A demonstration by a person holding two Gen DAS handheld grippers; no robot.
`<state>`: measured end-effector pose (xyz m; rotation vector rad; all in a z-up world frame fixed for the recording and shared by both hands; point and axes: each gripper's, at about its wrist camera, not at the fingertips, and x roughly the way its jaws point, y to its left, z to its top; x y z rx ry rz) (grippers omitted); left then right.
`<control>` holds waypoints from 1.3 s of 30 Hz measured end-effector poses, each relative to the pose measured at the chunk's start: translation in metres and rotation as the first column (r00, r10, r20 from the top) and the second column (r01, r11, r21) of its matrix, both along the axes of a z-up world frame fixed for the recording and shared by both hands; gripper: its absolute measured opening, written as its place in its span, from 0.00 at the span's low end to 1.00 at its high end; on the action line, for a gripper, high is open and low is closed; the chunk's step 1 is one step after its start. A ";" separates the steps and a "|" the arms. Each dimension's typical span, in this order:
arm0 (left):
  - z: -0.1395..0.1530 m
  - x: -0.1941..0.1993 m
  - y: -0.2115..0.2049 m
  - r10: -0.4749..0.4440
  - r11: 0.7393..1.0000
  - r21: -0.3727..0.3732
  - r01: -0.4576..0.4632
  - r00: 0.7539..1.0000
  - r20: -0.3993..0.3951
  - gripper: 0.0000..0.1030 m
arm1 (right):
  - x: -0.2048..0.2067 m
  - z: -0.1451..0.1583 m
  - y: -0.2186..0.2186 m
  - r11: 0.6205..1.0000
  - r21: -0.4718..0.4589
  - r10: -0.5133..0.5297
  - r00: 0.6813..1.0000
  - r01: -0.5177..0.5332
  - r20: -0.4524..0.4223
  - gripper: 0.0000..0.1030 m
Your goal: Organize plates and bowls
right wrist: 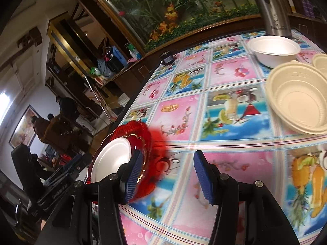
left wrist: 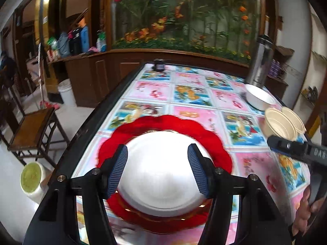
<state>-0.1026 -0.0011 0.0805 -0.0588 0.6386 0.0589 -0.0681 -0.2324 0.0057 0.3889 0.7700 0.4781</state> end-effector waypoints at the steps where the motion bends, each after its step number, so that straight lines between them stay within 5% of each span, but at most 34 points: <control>1: 0.002 -0.001 -0.009 -0.020 1.000 0.017 0.020 1.000 0.005 0.58 | -0.002 0.001 -0.008 1.000 0.009 -0.012 1.000 0.012 0.003 0.53; 5: 0.007 -0.003 -0.034 -0.079 0.996 0.039 0.079 0.997 0.009 0.58 | -0.010 0.015 -0.063 0.988 0.030 -0.153 0.987 0.151 0.054 0.53; 8: 0.008 -0.004 -0.051 -0.127 0.991 0.047 0.127 0.992 0.000 0.58 | -0.012 0.024 -0.113 0.951 -0.004 -0.308 0.948 0.309 0.084 0.56; 11: 0.007 -0.006 -0.067 -0.171 0.984 0.051 0.171 0.985 -0.010 0.58 | -0.004 0.015 -0.165 0.892 -0.027 -0.451 0.892 0.452 0.019 0.58; 14: 0.006 -0.007 -0.080 -0.205 0.977 0.061 0.206 0.979 -0.017 0.58 | 0.009 -0.003 -0.200 0.871 0.009 -0.489 0.870 0.491 -0.067 0.58; 19: 0.002 -0.008 -0.095 -0.246 0.966 0.067 0.248 0.968 -0.041 0.58 | 0.033 -0.018 -0.212 0.881 0.032 -0.467 0.877 0.473 -0.112 0.53; 22: 0.000 -0.009 -0.100 -0.258 0.963 0.073 0.261 0.965 -0.048 0.58 | 0.040 -0.027 -0.210 0.883 0.040 -0.459 0.878 0.467 -0.135 0.37; 24: -0.002 -0.008 -0.101 -0.261 0.962 0.074 0.264 0.964 -0.051 0.58 | 0.040 -0.030 -0.202 0.896 0.030 -0.437 0.890 0.444 -0.129 0.16; 34: -0.003 -0.006 -0.102 -0.278 0.959 0.044 0.281 0.958 -0.065 0.58 | 0.002 -0.047 -0.142 0.940 0.170 -0.252 0.939 0.295 -0.235 0.20; 37: -0.006 -0.005 -0.101 -0.290 0.956 0.014 0.292 0.954 -0.080 0.58 | -0.020 -0.054 -0.109 0.963 0.209 -0.104 0.951 0.170 -0.291 0.37; 39: -0.006 -0.005 -0.100 -0.293 0.956 0.000 0.294 0.952 -0.086 0.58 | -0.036 -0.051 -0.087 0.980 0.196 0.019 0.961 0.037 -0.274 0.40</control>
